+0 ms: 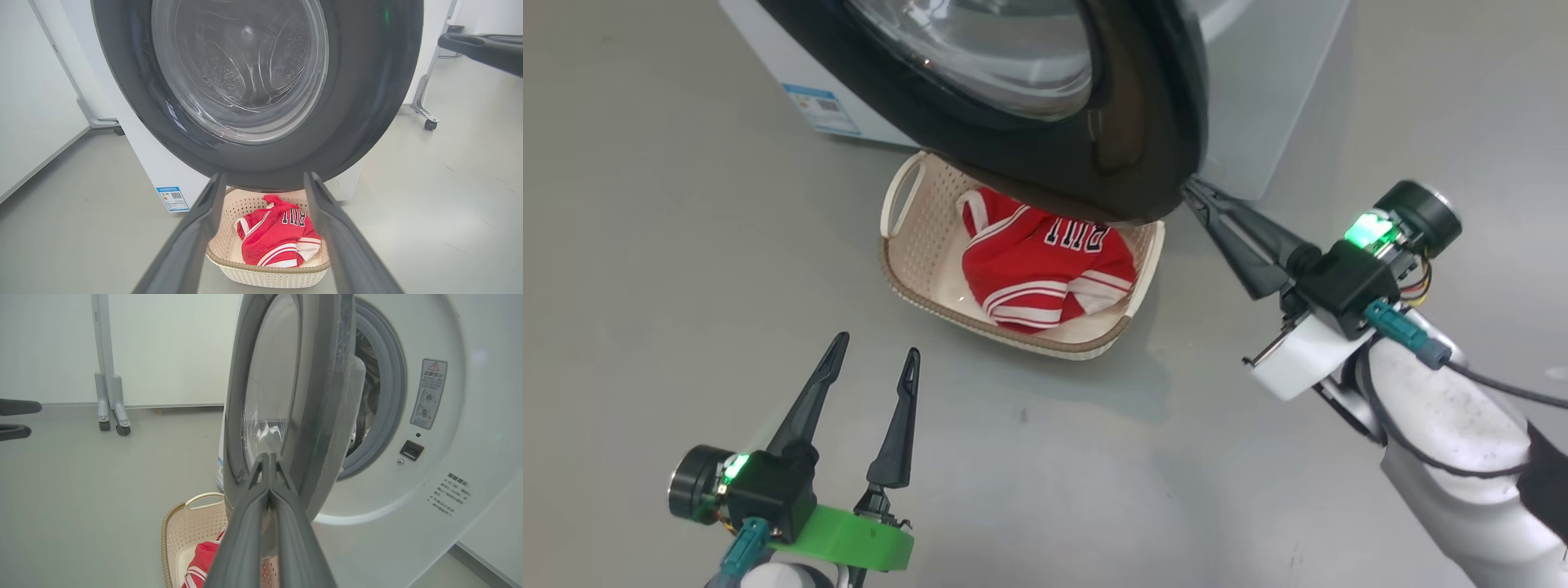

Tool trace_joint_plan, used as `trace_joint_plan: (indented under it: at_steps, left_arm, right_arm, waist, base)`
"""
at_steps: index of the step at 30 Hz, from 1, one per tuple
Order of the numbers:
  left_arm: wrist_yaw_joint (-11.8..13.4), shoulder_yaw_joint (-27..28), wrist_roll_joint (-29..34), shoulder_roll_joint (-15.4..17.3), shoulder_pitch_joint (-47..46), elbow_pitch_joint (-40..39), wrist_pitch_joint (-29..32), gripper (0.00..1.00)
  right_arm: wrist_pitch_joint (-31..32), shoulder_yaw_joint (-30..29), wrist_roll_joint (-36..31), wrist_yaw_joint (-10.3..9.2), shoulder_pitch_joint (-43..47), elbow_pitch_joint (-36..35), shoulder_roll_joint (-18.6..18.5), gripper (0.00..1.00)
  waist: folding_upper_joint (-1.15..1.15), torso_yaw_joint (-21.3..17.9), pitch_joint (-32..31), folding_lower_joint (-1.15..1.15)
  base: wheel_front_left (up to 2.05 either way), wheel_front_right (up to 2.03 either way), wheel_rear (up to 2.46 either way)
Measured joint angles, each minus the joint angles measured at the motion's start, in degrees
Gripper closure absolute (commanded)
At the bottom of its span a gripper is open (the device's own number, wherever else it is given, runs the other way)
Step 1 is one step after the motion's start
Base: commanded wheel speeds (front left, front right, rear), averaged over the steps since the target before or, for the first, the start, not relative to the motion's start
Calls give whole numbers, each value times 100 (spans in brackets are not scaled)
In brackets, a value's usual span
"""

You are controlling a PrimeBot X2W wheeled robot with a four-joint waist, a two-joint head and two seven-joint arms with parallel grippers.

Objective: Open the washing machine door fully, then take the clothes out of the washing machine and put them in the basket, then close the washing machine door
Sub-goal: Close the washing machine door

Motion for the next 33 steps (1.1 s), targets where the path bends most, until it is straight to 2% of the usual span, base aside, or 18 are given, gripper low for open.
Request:
trace_joint_plan:
  at_steps: [7,14,24,33]
  left_arm:
    - [0,-81,-27,-24,-171,20,0,0]
    - [26,-99,-123,-29,-171,49,0,0]
    - [127,-276,-316,-34,-265,-67,0,0]
    - [146,-500,-369,-40,-375,-116,0,0]
  right_arm:
    - [5,42,177,0,-376,297,-223,100]
    - [4,127,365,0,-625,547,-272,100]
    - [0,77,572,49,-1076,742,-383,100]
    - [4,-353,789,49,-1631,890,-544,100]
  waist:
    - [0,343,274,0]
    - [0,595,472,0]
    - [0,669,733,0]
    - [0,715,1026,0]
  base:
    - [0,0,0]
    - [0,0,0]
    - [0,0,0]
    - [0,0,0]
